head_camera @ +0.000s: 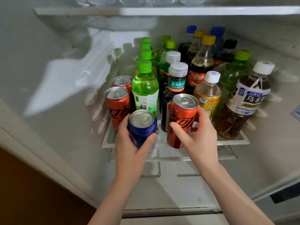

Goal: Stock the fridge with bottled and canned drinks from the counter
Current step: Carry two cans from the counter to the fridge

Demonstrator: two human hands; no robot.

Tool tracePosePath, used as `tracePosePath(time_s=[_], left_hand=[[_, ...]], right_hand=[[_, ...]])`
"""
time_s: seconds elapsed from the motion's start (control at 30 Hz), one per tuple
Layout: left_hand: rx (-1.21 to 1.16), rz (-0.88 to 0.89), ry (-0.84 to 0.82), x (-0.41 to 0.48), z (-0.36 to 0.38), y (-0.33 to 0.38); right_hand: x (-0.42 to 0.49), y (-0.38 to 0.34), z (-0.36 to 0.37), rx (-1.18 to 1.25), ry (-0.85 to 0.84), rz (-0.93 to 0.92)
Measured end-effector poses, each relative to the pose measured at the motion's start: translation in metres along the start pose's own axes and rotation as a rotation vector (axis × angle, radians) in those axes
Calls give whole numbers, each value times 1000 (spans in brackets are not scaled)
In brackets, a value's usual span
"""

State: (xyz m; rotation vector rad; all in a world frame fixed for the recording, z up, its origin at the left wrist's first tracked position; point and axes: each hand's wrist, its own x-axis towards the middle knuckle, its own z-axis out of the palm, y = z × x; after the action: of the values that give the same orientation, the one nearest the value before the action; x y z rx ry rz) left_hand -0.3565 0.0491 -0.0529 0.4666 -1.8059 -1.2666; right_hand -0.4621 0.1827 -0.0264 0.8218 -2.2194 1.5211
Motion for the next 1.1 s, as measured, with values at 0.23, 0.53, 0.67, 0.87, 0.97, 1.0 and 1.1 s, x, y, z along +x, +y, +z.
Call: tracePosePath(time_s=[0.23,0.53,0.67,0.87,0.97,1.0,1.1], left_hand=[[-4,3,23,-1,-3,2],[4,-8,186,-4,-25,1],[37,-61,220,-1,-27,-4],[58,-63,233,7,-17,-8],[52,-36,246,15,-13,-13],[54,-23,256,18,-12,-15],[35,12,301,26,-7,-19]], right_hand=[[-2,5,1,-3,-72,14],[-6,13,6,39,-90,47],[-11,17,7,49,-102,77],[-18,23,9,58,-133,124],[-18,23,9,69,-133,134],[-18,23,9,67,-134,136],[-19,23,8,63,-149,150]])
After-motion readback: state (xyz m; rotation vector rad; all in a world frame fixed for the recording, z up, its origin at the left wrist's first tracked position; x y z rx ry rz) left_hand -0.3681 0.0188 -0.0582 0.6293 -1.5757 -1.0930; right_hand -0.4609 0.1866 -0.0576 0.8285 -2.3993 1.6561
